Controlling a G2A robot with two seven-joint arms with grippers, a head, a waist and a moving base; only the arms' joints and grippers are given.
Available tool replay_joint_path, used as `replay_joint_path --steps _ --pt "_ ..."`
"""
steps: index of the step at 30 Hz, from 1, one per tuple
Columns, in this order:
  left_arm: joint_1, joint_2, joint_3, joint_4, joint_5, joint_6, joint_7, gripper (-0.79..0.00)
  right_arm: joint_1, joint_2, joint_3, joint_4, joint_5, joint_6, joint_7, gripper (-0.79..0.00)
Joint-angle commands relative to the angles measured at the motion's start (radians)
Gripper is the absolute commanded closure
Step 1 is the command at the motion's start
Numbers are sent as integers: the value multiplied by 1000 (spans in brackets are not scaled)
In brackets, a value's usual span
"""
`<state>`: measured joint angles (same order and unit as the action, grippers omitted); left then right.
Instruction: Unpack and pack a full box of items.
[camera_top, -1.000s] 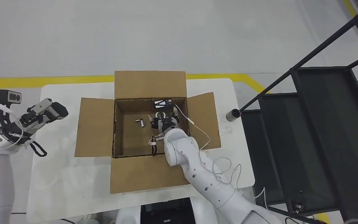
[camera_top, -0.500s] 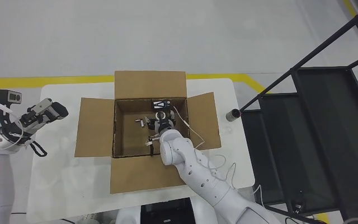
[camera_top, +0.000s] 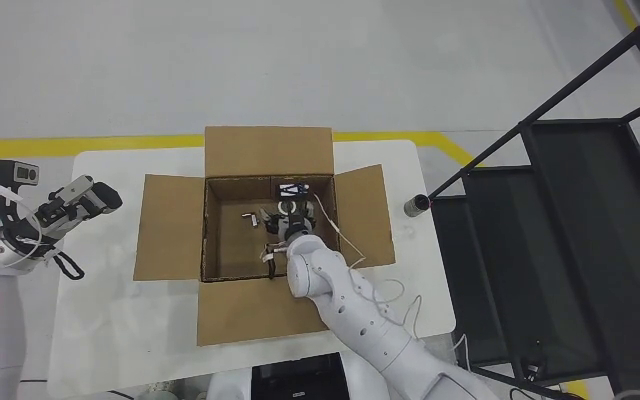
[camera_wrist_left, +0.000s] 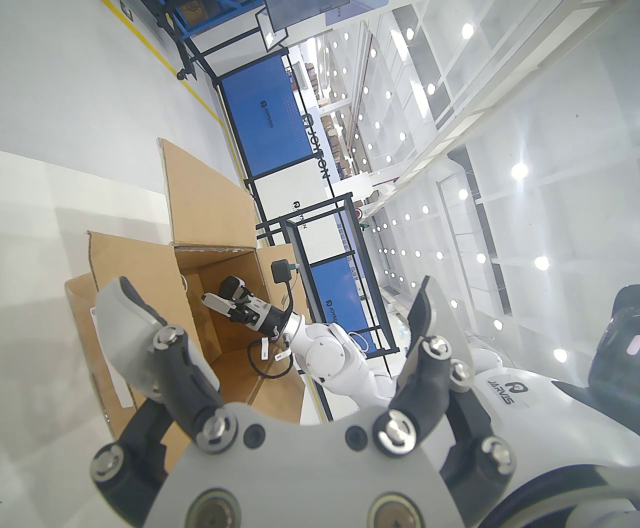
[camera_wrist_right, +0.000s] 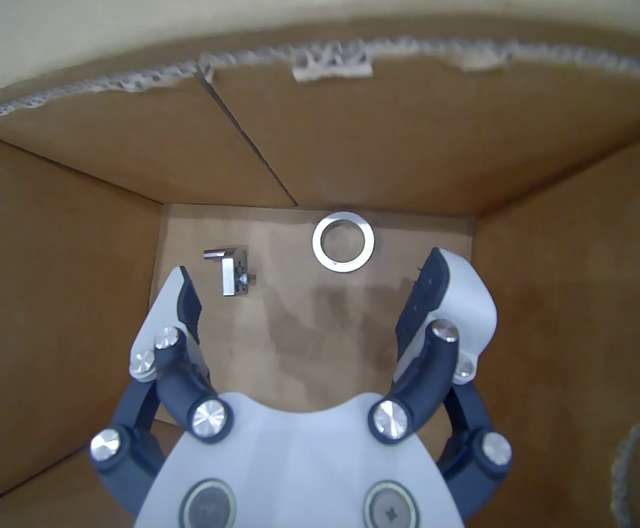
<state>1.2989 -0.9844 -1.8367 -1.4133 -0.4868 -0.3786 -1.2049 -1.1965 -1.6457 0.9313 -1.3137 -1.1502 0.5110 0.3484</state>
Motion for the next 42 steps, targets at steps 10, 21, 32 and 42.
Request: replay_joint_path --steps 10,21,32,42 --pt "0 0 0 0 0 0 0 -785 58 -49 -49 145 31 173 -189 -785" --pt "0 0 0 0 0 0 0 -785 127 -91 -81 291 51 214 -232 -496" --pt "0 0 0 0 0 0 0 -785 170 -117 -67 388 86 220 -259 -563" --pt "0 0 0 0 0 0 0 -785 190 -142 -78 441 84 214 -309 -413"
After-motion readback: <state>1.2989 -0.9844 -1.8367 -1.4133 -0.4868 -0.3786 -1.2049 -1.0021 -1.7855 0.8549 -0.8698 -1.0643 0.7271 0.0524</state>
